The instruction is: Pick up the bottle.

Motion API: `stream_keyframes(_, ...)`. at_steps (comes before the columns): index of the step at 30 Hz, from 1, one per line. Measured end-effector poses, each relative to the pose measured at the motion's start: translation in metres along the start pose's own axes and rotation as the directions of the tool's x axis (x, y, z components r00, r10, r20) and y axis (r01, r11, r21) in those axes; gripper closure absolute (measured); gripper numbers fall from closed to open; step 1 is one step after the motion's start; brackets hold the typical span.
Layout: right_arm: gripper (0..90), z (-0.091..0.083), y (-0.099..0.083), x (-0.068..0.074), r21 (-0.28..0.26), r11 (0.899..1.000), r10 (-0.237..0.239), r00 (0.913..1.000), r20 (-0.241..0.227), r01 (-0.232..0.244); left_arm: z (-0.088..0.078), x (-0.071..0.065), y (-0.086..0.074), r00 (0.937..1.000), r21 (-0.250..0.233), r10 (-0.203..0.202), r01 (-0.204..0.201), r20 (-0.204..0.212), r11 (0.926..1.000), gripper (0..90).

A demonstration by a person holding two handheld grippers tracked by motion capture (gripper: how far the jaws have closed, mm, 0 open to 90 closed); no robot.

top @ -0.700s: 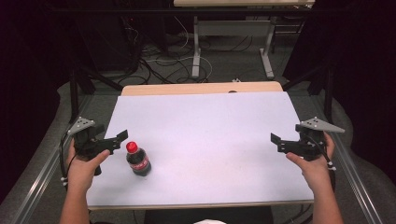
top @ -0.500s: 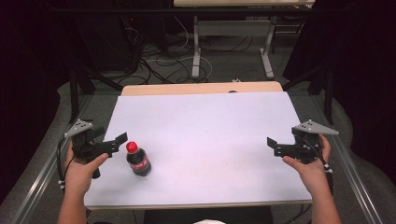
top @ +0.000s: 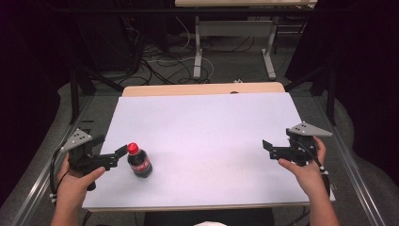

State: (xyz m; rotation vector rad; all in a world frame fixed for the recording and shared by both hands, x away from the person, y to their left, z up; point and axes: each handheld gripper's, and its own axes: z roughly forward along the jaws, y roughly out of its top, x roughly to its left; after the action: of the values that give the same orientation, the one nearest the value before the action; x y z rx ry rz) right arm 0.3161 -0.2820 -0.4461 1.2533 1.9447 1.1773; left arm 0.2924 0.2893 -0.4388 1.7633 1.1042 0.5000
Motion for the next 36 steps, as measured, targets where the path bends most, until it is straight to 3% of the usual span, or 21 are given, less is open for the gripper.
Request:
stream_keyframes(1, 4.7, 0.002, -0.001, 0.003, 0.005, 1.000, 0.013, 0.9999, -0.009, -0.013, 0.001, -0.002, -0.002, 1.0000, 0.004, 0.002, -0.002, 0.000, 1.0000, 1.4)
stream_keyframes(4, 6.1, 0.005, -0.001, 0.005, 0.001, 1.000, -0.017, 0.9997, -0.016, 0.017, 0.006, -0.004, -0.009, 0.9999, 0.020, 0.001, -0.001, 0.011, 0.9998, 1.3)
stream_keyframes(11, 6.2, 0.010, -0.003, 0.011, 0.017, 1.000, -0.022, 0.9989, -0.042, 0.022, 0.024, -0.012, -0.022, 0.9994, 0.068, 0.027, -0.029, 0.023, 0.9972, 0.5)
stream_keyframes(20, 6.4, 0.012, -0.004, 0.012, 0.017, 0.999, -0.037, 0.9987, -0.037, 0.037, 0.043, -0.016, -0.037, 0.9982, 0.091, 0.052, -0.055, 0.029, 0.9943, 2.5)
stream_keyframes(24, 6.4, 0.013, -0.005, 0.011, 0.015, 0.999, -0.039, 0.9983, -0.043, 0.040, 0.045, -0.016, -0.043, 0.9979, 0.085, 0.061, -0.062, 0.022, 0.9944, 4.7)
stream_keyframes(27, 6.4, 0.013, -0.005, 0.011, 0.013, 0.999, -0.034, 0.9988, -0.035, 0.034, 0.047, -0.017, -0.048, 0.9992, 0.081, 0.034, -0.036, 0.022, 0.9961, 8.9)
stream_keyframes(31, 6.5, 0.013, -0.006, 0.010, 0.016, 0.999, -0.034, 0.9988, -0.036, 0.034, 0.048, -0.017, -0.053, 0.9977, 0.089, 0.066, -0.067, 0.014, 0.9938, 16.1)
stream_keyframes(36, 6.6, 0.015, -0.007, 0.010, 0.021, 0.999, -0.029, 0.9989, -0.037, 0.030, 0.055, -0.019, -0.059, 0.9959, 0.083, 0.090, -0.091, 0.012, 0.9924, 17.5)
